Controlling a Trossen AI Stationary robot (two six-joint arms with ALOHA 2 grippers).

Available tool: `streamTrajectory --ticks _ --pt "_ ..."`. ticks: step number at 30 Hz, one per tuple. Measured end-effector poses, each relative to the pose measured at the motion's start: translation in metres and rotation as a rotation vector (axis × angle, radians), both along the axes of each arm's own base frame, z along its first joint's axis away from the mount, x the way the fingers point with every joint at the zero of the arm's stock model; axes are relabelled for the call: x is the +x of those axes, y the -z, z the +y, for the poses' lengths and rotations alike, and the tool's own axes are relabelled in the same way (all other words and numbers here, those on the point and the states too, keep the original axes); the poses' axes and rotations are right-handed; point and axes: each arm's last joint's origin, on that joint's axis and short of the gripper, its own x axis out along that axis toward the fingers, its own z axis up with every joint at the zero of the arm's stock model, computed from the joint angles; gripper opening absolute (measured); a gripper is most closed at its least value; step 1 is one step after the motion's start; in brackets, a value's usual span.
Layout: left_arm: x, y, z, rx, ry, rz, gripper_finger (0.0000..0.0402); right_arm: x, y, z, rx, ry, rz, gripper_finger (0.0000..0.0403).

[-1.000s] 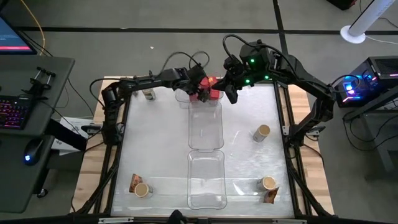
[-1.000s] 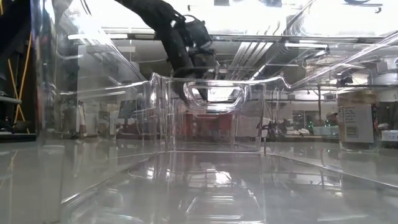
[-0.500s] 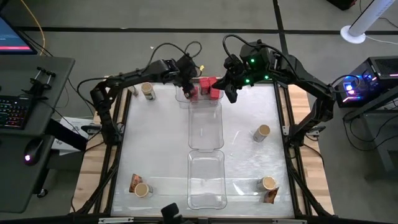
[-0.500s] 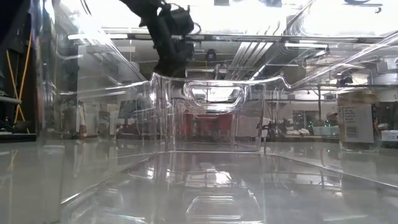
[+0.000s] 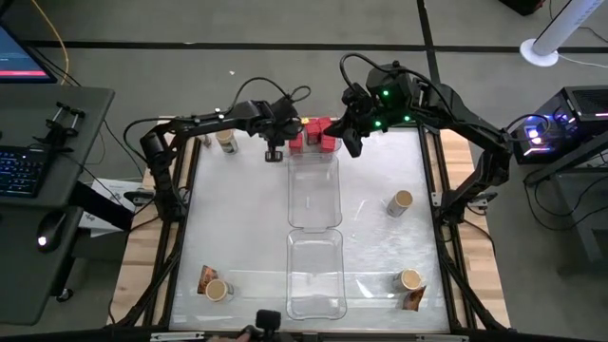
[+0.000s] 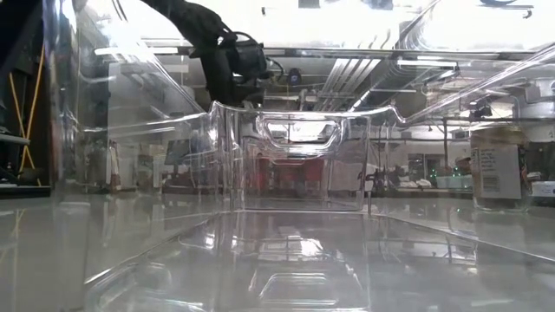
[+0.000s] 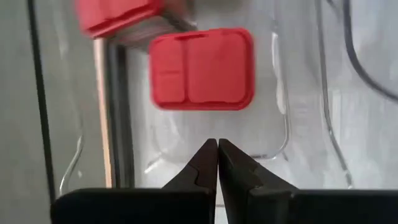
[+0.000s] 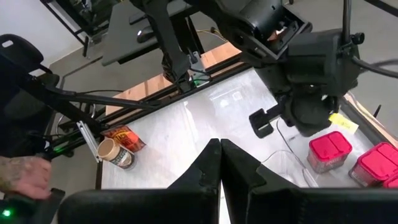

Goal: Sort spices by type
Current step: Put the red seasoning can into the top transparent bin

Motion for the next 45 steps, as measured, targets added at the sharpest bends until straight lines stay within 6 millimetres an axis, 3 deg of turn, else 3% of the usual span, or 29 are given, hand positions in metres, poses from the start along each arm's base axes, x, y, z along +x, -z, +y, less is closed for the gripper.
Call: streamTrajectory --ticks 4,16,31,37,45 --pt "0.003 0.003 0.002 0.021 0.083 0.003 0.0000 0.000 0.000 0.000 0.011 0.007 0.000 0.0000" --pt "0.013 0.030 0.012 0.011 0.010 0.015 0.0000 0.001 -0.001 0.000 0.009 0.005 -0.008 0.0000" --pt "0.043 0.021 -0.001 -0.005 0.012 -0.257 0.0000 0.001 -0.001 0.000 0.008 0.004 -0.015 0.0000" --pt "0.044 0.019 -0.001 0.037 -0.038 -0.258 0.0000 0.001 -0.001 0.001 0.008 0.003 -0.015 0.0000" --pt "0.030 0.020 0.000 -0.064 0.006 -0.189 0.0000 0.001 -0.001 0.001 0.007 0.003 -0.015 0.0000"
